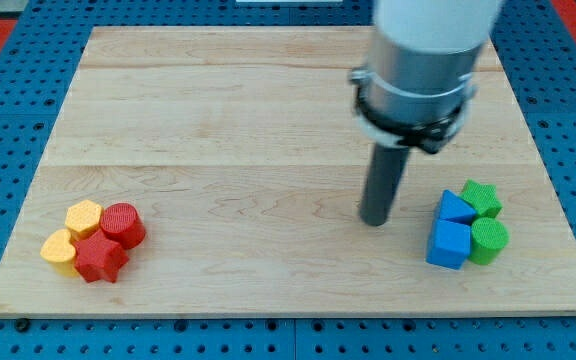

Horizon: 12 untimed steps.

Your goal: Point your arm at the yellow heart

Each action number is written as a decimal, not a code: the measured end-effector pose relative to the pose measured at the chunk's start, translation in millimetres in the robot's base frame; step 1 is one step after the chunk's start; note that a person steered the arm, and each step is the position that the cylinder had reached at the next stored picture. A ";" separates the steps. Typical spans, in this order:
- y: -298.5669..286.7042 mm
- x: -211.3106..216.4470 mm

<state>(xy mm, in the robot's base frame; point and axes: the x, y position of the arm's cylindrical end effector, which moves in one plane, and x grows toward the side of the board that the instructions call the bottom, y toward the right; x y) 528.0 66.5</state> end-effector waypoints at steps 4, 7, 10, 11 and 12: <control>-99.1 90.4; -196.1 90.4; -352.1 87.6; -341.8 87.6; -340.2 77.5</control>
